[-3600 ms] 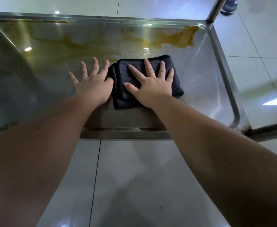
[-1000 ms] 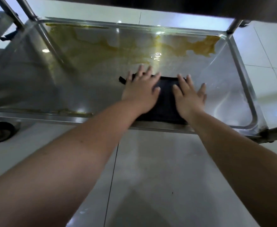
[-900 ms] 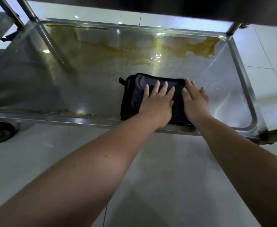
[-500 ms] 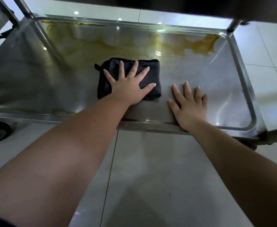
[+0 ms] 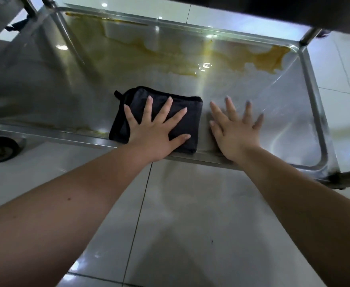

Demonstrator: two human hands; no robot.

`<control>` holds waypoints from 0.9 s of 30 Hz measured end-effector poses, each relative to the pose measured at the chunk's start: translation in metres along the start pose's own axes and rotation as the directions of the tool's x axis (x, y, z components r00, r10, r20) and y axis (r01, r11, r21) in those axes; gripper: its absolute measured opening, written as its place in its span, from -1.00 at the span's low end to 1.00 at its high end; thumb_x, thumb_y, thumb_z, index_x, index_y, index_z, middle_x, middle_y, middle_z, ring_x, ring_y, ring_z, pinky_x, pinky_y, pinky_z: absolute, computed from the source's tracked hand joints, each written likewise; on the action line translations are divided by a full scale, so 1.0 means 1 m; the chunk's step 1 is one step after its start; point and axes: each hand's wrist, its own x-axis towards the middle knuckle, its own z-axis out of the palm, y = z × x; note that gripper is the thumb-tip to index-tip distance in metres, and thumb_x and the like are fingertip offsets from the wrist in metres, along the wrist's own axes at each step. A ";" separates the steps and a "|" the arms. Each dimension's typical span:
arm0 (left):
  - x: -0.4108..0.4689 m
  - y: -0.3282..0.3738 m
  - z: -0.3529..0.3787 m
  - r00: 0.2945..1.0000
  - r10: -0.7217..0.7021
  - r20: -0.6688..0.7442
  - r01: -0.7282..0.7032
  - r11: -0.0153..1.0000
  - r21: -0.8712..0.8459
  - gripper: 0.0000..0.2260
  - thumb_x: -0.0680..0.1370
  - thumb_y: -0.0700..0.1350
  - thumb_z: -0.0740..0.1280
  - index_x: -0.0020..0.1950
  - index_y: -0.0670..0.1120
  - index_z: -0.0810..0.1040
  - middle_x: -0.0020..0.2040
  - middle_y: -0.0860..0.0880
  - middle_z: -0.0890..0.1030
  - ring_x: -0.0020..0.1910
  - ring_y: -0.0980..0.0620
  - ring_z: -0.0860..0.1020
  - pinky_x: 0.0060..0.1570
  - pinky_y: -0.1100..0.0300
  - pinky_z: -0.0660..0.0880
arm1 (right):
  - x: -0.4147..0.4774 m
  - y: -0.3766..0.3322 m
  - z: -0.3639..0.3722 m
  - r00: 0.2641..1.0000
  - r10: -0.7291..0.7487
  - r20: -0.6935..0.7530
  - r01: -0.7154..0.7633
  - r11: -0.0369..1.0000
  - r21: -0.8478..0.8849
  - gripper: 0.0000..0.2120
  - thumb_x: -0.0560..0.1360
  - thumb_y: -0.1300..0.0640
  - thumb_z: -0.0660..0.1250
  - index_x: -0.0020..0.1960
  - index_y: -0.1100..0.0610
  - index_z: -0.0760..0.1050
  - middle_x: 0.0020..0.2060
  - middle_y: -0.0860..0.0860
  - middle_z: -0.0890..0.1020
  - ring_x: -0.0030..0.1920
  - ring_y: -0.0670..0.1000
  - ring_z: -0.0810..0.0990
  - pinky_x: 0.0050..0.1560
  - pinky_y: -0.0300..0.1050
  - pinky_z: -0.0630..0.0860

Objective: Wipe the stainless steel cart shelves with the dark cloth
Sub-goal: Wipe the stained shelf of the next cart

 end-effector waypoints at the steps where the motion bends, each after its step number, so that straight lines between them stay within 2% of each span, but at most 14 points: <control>1: 0.000 0.000 0.001 1.000 0.005 -0.011 -0.005 1.000 -0.003 -0.37 0.47 0.50 -0.22 0.49 0.39 -0.31 0.58 0.16 -0.33 0.54 -0.18 -0.36 0.30 -0.52 -0.31 | 0.005 -0.005 -0.003 0.997 -0.068 -0.045 0.064 0.995 -0.077 -0.48 0.64 -0.21 -0.25 0.57 -0.23 -0.29 0.59 -0.09 -0.24 0.52 0.27 -0.38 0.47 0.37 -0.29; 3: -0.001 -0.001 0.003 1.000 0.013 -0.025 -0.014 1.000 -0.013 -0.36 0.46 0.50 -0.22 0.49 0.39 -0.31 0.58 0.15 -0.33 0.54 -0.19 -0.37 0.30 -0.52 -0.31 | 0.017 -0.013 -0.006 0.995 -0.072 -0.073 0.064 0.991 -0.117 -0.47 0.63 -0.20 -0.28 0.57 -0.20 -0.29 0.59 -0.07 -0.24 0.51 0.28 -0.42 0.48 0.36 -0.28; 5: 0.000 -0.004 0.003 0.999 0.011 -0.035 -0.012 1.000 -0.023 -0.35 0.44 0.51 -0.23 0.49 0.40 -0.30 0.58 0.11 -0.36 0.53 -0.20 -0.38 0.30 -0.53 -0.30 | 0.024 -0.018 -0.002 0.998 0.031 -0.047 -0.033 0.998 -0.059 -0.48 0.64 -0.20 -0.28 0.57 -0.22 -0.30 0.58 -0.09 -0.26 0.50 0.29 -0.42 0.47 0.37 -0.29; 8: 0.011 -0.009 0.003 0.998 -0.005 -0.064 0.004 1.000 -0.012 -0.35 0.42 0.53 -0.23 0.49 0.42 -0.28 0.59 0.08 -0.33 0.54 -0.24 -0.34 0.29 -0.55 -0.27 | 0.023 -0.024 0.014 0.996 0.080 -0.025 -0.079 0.996 0.030 -0.49 0.64 -0.20 -0.27 0.56 -0.25 -0.28 0.59 -0.13 -0.21 0.55 0.23 -0.32 0.50 0.31 -0.23; 12: 0.054 -0.012 -0.004 0.995 -0.002 -0.104 0.001 1.000 -0.011 -0.36 0.45 0.52 -0.19 0.51 0.42 -0.21 0.62 0.08 -0.23 0.56 -0.27 -0.26 0.27 -0.57 -0.24 | 0.026 -0.022 0.021 0.994 0.095 -0.049 -0.093 0.994 0.052 -0.49 0.64 -0.22 -0.24 0.56 -0.28 -0.25 0.59 -0.15 -0.18 0.58 0.18 -0.23 0.51 0.27 -0.20; 20: 0.161 0.002 -0.039 1.000 0.024 0.013 -0.023 1.000 -0.010 -0.36 0.47 0.52 -0.16 0.51 0.42 -0.21 0.61 0.09 -0.26 0.55 -0.25 -0.30 0.27 -0.58 -0.26 | 0.031 -0.019 0.019 0.992 0.101 -0.076 -0.096 0.993 0.066 -0.48 0.63 -0.24 -0.19 0.56 -0.29 -0.22 0.59 -0.15 -0.14 0.58 0.15 -0.21 0.52 0.25 -0.18; 23: 0.146 -0.001 -0.037 0.999 0.035 0.032 -0.035 0.999 -0.012 -0.36 0.48 0.51 -0.17 0.52 0.40 -0.24 0.61 0.09 -0.27 0.55 -0.24 -0.31 0.29 -0.56 -0.28 | 0.031 -0.019 0.020 0.990 0.114 -0.081 -0.108 0.991 0.078 -0.48 0.63 -0.25 -0.18 0.56 -0.30 -0.20 0.59 -0.16 -0.13 0.58 0.13 -0.21 0.52 0.24 -0.19; 27: 0.077 -0.022 -0.022 0.996 0.086 -0.003 -0.086 0.996 -0.023 -0.37 0.48 0.50 -0.17 0.51 0.40 -0.26 0.61 0.09 -0.27 0.56 -0.23 -0.29 0.31 -0.54 -0.27 | 0.029 -0.019 0.018 0.992 0.105 -0.067 -0.099 0.991 0.087 -0.48 0.63 -0.24 -0.19 0.56 -0.30 -0.22 0.59 -0.15 -0.16 0.58 0.14 -0.24 0.53 0.24 -0.21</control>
